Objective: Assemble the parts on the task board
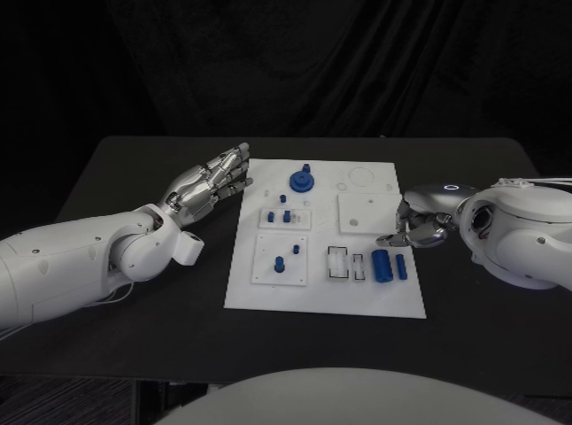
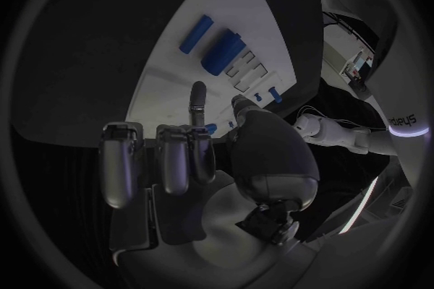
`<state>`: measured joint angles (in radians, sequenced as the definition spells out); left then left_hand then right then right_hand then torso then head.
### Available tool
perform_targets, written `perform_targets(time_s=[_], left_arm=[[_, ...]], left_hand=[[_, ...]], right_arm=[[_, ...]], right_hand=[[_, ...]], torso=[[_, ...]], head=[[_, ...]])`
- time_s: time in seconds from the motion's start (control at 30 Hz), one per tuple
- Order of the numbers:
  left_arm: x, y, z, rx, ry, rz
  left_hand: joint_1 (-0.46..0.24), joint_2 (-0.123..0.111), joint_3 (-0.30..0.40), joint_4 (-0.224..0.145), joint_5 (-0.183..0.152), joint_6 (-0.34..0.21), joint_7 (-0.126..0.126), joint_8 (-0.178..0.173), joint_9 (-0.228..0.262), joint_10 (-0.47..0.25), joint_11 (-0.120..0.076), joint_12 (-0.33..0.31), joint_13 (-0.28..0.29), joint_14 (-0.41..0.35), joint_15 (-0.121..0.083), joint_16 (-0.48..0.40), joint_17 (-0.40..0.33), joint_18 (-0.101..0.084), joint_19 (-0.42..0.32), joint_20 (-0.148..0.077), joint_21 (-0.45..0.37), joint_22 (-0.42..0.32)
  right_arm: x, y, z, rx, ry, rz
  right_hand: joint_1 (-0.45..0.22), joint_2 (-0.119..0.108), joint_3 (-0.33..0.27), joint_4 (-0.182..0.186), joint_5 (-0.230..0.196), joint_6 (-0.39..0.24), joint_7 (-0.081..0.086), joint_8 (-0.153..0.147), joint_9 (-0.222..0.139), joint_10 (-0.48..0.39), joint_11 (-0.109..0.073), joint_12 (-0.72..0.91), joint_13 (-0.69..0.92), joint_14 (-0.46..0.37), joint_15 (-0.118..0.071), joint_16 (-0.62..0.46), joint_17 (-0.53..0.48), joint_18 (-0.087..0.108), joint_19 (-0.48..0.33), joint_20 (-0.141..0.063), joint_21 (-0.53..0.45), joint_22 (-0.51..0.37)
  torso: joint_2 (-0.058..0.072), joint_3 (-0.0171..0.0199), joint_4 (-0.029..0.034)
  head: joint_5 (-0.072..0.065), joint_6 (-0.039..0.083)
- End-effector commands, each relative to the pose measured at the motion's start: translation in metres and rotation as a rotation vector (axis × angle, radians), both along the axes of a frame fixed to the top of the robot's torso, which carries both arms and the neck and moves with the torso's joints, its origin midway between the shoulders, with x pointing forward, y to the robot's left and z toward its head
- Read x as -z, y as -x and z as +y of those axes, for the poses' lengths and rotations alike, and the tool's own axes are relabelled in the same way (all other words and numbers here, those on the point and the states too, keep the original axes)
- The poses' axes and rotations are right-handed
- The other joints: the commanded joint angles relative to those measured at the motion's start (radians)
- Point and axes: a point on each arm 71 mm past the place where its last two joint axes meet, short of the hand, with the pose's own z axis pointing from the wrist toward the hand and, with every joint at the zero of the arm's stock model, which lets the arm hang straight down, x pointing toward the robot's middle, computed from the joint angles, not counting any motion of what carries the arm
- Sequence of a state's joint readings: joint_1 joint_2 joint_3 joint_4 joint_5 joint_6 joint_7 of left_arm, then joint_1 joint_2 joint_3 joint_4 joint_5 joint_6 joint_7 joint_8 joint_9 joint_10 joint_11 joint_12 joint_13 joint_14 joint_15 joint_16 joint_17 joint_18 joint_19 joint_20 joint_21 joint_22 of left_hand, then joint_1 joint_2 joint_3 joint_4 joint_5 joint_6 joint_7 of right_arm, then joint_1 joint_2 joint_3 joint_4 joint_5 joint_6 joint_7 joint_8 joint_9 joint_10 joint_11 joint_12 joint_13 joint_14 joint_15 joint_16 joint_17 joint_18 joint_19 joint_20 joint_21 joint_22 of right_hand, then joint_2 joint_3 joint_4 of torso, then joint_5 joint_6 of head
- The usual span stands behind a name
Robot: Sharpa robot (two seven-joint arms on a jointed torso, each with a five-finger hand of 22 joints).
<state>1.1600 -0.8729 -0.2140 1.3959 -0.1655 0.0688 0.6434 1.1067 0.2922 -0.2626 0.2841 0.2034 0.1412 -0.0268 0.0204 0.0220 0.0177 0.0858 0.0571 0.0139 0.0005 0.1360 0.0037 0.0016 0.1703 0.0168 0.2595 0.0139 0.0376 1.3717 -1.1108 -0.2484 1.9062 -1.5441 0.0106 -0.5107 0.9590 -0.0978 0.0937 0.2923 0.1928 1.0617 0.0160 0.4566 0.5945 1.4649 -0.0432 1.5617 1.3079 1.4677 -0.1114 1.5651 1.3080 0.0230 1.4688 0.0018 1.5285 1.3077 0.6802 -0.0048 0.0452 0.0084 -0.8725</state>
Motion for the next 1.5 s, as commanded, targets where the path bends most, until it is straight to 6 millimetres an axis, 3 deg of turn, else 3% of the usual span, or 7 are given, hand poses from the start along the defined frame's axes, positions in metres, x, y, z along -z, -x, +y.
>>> perform_targets(time_s=[0.03,0.27,0.53,0.7,1.5], left_arm=[[0.0,0.001,-0.002,0.015,0.015,-0.003],[0.001,0.001,-0.002,0.016,0.016,-0.002],[0.002,0.001,-0.002,0.014,0.015,-0.001],[0.002,0.002,-0.002,0.016,0.015,0.001],[0.005,0.002,0.0,0.017,0.01,0.013]], left_hand=[[0.01,-0.002,0.005,0.001,0.004,-0.005,-0.001,0.003,0.0,0.0,0.007,0.004,0.001,-0.001,0.006,-0.004,-0.002,0.01,0.004,0.002,0.002,0.001],[0.014,-0.002,0.008,-0.001,0.007,-0.005,-0.001,0.003,0.0,0.0,0.009,0.005,0.002,-0.001,0.007,-0.004,-0.002,0.01,0.004,0.003,0.002,0.001],[0.016,-0.003,0.009,-0.001,0.009,-0.005,-0.001,0.003,0.0,0.0,0.009,0.005,0.002,-0.001,0.007,-0.004,-0.002,0.01,0.004,0.003,0.002,0.001],[0.018,-0.003,0.011,-0.002,0.011,-0.006,0.0,0.003,0.0,0.0,0.01,0.005,0.002,-0.001,0.007,-0.004,-0.002,0.009,0.004,0.004,0.002,0.001],[0.025,-0.004,0.016,-0.005,0.019,-0.007,0.0,0.003,0.0,-0.001,0.012,0.006,0.001,-0.001,0.009,-0.004,-0.002,0.009,0.004,0.004,0.002,0.001]], right_arm=[[0.0,0.003,-0.006,0.063,0.09,-0.027],[0.004,0.01,-0.005,0.079,0.083,-0.021],[0.011,0.014,-0.005,0.089,0.07,0.003],[0.016,0.016,-0.003,0.092,0.058,0.012],[0.035,0.02,0.005,0.082,0.051,0.048]], right_hand=[[-0.063,-0.003,0.001,0.003,0.002,0.015,-0.014,0.052,0.111,0.106,-0.014,0.009,0.263,0.103,-0.013,0.006,0.263,-0.015,0.087,-0.012,0.013,0.253],[-0.068,0.001,0.003,0.002,0.002,0.016,-0.015,0.055,0.121,0.106,-0.015,0.009,0.263,0.103,-0.014,0.006,0.263,-0.011,0.079,-0.012,-0.002,0.247],[-0.077,0.009,0.007,0.002,-0.004,0.007,-0.014,0.05,0.133,0.106,-0.015,0.009,0.263,0.103,-0.015,0.006,0.263,-0.008,0.073,-0.013,-0.014,0.243],[-0.079,0.01,0.008,0.002,-0.007,0.001,-0.012,0.045,0.135,0.106,-0.014,0.009,0.263,0.103,-0.015,0.006,0.263,-0.006,0.07,-0.013,-0.019,0.241],[-0.074,0.008,0.011,0.0,-0.029,-0.003,-0.009,0.031,0.142,0.106,-0.011,0.009,0.263,0.103,-0.013,0.006,0.263,-0.003,0.064,-0.012,-0.03,0.237]], torso=[[-0.001,-0.001,0.0008],[-0.001,-0.0011,-0.003],[-0.001,-0.0031,-0.0006],[0.0,-0.0014,-0.0009],[-0.001,0.0005,-0.0011]], head=[[-0.002,0.0],[-0.001,0.0],[0.0,0.0],[0.007,0.0],[0.007,0.0]])
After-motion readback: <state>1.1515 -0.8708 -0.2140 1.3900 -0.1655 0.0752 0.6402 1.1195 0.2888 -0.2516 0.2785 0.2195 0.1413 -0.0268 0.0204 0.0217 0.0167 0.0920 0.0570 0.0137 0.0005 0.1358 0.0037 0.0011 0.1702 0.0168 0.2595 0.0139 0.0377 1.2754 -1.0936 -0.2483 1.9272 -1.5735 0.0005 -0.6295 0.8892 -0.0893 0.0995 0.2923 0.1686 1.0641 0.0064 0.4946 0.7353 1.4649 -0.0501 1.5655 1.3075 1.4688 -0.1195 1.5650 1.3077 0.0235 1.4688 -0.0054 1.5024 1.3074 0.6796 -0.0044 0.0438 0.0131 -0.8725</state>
